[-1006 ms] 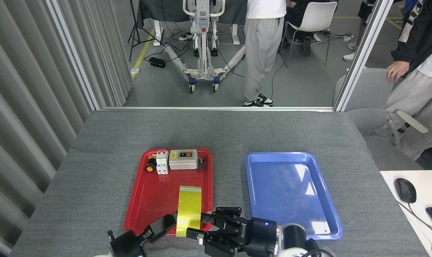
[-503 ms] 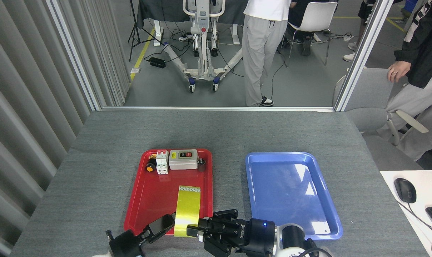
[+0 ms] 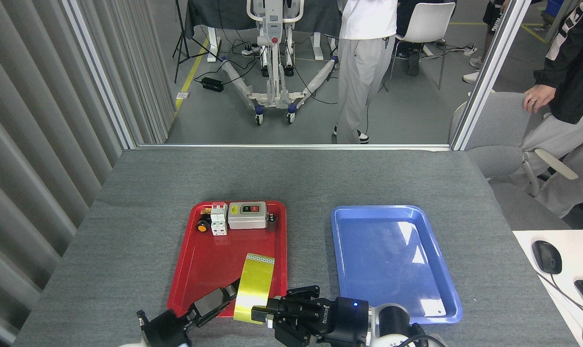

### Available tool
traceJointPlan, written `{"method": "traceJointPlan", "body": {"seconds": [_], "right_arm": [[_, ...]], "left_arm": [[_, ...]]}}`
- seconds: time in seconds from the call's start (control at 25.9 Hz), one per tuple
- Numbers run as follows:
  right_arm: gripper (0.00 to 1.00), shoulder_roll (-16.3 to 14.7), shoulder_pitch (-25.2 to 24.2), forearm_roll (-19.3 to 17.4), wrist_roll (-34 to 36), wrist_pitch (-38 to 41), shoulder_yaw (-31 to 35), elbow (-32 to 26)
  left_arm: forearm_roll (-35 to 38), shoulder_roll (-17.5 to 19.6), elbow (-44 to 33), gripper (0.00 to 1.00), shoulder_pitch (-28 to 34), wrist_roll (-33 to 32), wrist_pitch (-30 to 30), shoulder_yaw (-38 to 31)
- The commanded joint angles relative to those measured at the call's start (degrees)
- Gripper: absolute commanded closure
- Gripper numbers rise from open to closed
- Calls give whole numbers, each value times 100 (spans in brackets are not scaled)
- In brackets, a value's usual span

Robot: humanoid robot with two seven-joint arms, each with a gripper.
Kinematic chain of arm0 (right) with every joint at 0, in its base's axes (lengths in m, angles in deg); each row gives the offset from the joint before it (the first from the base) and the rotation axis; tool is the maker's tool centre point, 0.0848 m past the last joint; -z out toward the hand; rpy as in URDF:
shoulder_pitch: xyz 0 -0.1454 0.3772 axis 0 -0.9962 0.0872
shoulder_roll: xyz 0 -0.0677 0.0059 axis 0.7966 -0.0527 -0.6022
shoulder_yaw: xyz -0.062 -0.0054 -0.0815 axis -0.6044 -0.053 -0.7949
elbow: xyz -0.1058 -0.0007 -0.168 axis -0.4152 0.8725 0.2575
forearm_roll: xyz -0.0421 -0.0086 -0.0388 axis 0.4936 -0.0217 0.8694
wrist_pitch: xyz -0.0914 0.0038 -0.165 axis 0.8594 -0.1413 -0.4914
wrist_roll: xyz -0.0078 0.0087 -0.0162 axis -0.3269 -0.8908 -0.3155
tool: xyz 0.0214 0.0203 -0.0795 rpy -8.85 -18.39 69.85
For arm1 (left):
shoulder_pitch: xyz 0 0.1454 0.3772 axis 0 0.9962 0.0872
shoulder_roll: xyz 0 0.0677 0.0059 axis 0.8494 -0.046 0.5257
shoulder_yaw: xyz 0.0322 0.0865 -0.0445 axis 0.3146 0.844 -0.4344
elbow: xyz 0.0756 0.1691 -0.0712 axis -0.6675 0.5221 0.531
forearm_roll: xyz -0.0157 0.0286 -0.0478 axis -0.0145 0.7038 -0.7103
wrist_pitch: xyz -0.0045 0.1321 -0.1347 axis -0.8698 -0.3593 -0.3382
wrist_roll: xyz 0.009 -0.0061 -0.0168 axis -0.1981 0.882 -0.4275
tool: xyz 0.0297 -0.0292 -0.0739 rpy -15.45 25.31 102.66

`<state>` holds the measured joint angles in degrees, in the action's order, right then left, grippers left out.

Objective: Place and move tape with both arms
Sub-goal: 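Grasp the tape roll with the right gripper and release the left gripper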

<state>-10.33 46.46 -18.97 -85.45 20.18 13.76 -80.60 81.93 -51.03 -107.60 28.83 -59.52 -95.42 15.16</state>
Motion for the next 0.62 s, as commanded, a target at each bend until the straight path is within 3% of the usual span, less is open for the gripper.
{"method": "traceJointPlan", "body": {"seconds": [0.0,0.43,0.58], "right_arm": [[82,7,5,-2,68,22,-9,-1],[83,16,5,-2,68,22,-71,34],[90,33,5,34,68,22,-62,25]], "left_arm": [[-3,17,37,0,4,26,25,-15],[50,25,55,0,12,114,25,-42],[59,61,81,0,12,141,25,-86]]}}
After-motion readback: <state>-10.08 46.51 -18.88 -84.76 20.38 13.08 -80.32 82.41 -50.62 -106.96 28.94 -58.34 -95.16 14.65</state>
